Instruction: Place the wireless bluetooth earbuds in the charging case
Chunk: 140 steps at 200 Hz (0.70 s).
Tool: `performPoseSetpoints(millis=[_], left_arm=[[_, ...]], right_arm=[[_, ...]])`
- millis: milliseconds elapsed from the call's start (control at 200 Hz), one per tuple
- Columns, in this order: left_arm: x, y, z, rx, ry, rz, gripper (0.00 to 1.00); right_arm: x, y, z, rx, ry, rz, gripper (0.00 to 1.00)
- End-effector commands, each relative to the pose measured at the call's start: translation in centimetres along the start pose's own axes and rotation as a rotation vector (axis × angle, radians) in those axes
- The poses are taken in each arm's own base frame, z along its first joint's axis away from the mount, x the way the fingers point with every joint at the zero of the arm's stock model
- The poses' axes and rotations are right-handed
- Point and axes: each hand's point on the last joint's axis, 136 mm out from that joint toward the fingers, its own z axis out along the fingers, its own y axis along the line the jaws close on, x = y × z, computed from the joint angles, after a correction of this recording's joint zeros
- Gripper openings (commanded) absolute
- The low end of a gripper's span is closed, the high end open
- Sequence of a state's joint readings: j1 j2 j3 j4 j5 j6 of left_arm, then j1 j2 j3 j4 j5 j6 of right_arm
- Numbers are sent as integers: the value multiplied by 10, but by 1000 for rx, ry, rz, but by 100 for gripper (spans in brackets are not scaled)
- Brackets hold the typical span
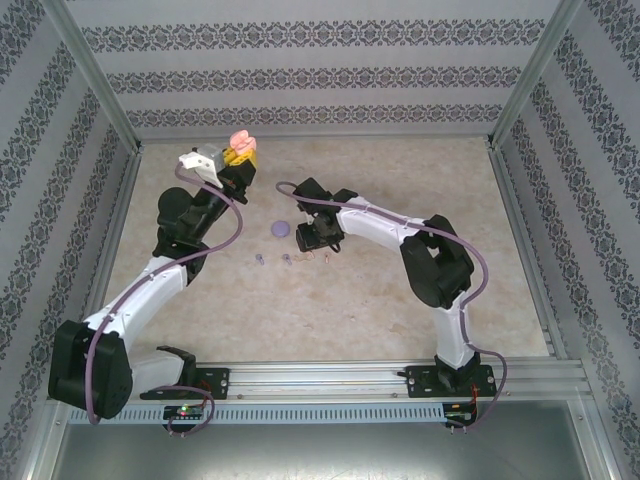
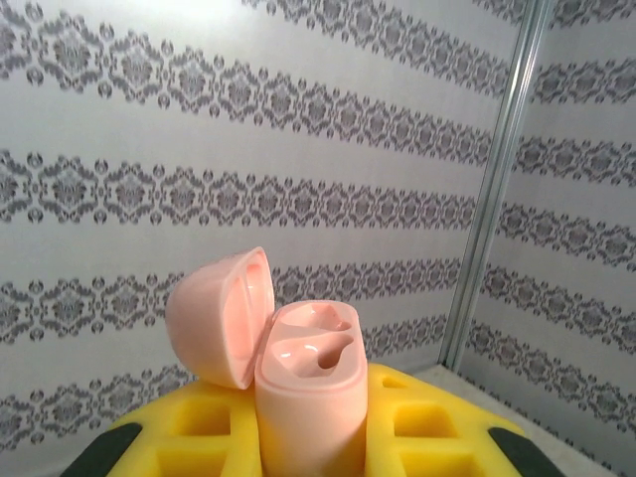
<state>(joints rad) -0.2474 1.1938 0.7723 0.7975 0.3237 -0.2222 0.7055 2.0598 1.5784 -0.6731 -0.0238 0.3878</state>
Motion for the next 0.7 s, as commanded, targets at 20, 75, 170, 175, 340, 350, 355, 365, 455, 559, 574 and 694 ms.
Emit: performPoseSetpoints(millis=[20, 75, 170, 175, 340, 350, 355, 365, 455, 559, 574, 694], left_arm=[[-43, -10, -8, 20, -133, -3, 0], [-47, -12, -9, 22, -139, 0, 0], [-48, -12, -11, 19, -139, 6, 0], [-48, -12, -11, 19, -139, 6, 0], [-48, -13, -11, 19, -136, 9, 0], [-48, -12, -12, 18, -136, 10, 0], [-48, -12, -12, 17, -135, 11, 0], [-47, -12, -11, 18, -135, 9, 0], [-47, -12, -12, 20, -132, 8, 0], [-46, -13, -11, 22, -130, 10, 0], [-46, -13, -11, 23, -130, 9, 0], [-45, -13, -12, 22, -127, 12, 0]], right_arm=[[2, -3, 7, 55, 28, -4, 48], [2, 0, 10, 57, 36, -10, 47], [3, 4, 14, 58, 45, -18, 46], [3, 4, 14, 58, 45, -18, 46], [5, 6, 23, 73, 67, -27, 44], [5, 6, 23, 74, 68, -28, 44], [5, 5, 24, 75, 69, -27, 44], [5, 5, 24, 76, 71, -27, 44], [6, 8, 26, 73, 77, -34, 44], [6, 9, 29, 75, 83, -36, 44], [7, 9, 30, 77, 87, -37, 44], [9, 9, 34, 87, 95, -44, 44]])
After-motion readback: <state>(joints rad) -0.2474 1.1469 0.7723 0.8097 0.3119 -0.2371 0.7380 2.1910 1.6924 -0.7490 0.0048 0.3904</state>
